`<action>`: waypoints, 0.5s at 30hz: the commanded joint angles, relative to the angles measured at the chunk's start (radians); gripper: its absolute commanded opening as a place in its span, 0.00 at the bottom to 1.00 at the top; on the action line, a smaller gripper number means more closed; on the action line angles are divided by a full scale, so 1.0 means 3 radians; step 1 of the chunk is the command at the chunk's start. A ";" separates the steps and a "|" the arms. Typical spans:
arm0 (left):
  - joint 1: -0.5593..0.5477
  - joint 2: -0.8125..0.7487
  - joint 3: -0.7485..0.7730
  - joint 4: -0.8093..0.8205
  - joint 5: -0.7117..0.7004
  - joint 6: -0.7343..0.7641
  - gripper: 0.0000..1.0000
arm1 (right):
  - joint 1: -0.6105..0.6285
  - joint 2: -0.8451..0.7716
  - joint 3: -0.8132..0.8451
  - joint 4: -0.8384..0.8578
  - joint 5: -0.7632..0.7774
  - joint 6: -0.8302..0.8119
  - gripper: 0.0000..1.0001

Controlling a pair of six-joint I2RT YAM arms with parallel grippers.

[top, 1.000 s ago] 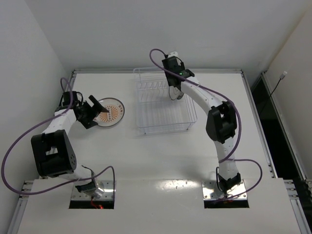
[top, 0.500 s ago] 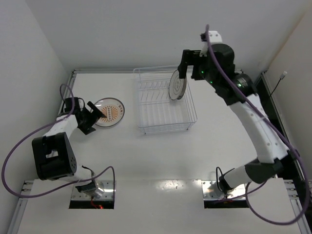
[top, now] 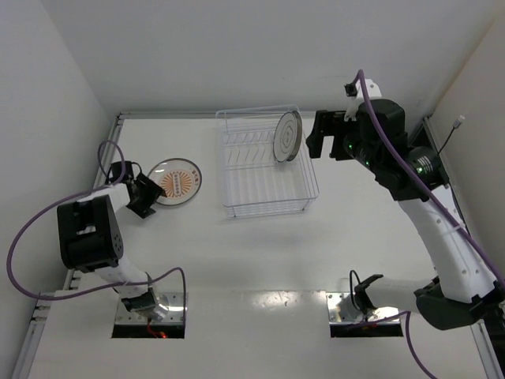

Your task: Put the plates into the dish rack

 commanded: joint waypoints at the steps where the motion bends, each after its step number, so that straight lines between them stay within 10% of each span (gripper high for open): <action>1: -0.0024 0.0156 0.0169 0.0142 -0.0155 -0.0099 0.59 | -0.0005 -0.0095 -0.0045 -0.0013 0.0109 0.0092 1.00; 15: -0.0024 0.0581 0.0497 0.0295 0.0253 0.0136 0.00 | -0.0005 -0.0187 -0.0045 -0.0074 0.0273 0.0092 1.00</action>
